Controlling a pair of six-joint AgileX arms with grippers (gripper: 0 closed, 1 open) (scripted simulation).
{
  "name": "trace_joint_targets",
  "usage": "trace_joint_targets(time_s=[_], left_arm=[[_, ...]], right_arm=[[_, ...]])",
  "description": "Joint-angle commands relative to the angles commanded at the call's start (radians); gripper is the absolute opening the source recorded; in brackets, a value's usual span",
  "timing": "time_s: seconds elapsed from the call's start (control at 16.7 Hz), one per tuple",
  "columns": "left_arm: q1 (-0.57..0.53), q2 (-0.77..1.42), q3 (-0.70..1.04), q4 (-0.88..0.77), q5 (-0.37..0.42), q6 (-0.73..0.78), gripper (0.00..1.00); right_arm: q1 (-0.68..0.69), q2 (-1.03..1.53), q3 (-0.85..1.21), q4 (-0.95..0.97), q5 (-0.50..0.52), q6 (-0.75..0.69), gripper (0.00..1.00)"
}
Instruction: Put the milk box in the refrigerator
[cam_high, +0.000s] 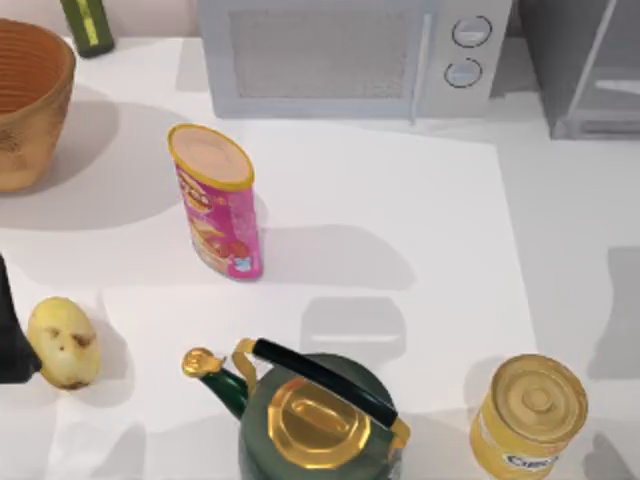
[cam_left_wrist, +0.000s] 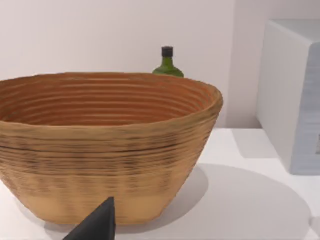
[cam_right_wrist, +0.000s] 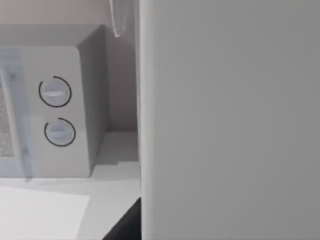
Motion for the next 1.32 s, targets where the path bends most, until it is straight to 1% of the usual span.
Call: trace_joint_targets(time_s=[0.36, 0.6, 0.9, 1.32], left_arm=[[0.0, 0.0, 0.0, 0.0, 0.0, 0.0, 1.0], [0.0, 0.0, 0.0, 0.0, 0.0, 0.0, 1.0], [0.0, 0.0, 0.0, 0.0, 0.0, 0.0, 1.0], [0.0, 0.0, 0.0, 0.0, 0.0, 0.0, 1.0]], right_arm=[[-0.002, 0.02, 0.022, 0.019, -0.006, -0.005, 0.0], [-0.042, 0.168, 0.118, 0.139, -0.047, -0.032, 0.0], [-0.112, 0.572, 0.334, 0.425, -0.139, -0.037, 0.0], [-0.168, 1.322, 0.691, 0.86, -0.261, -0.016, 0.0]])
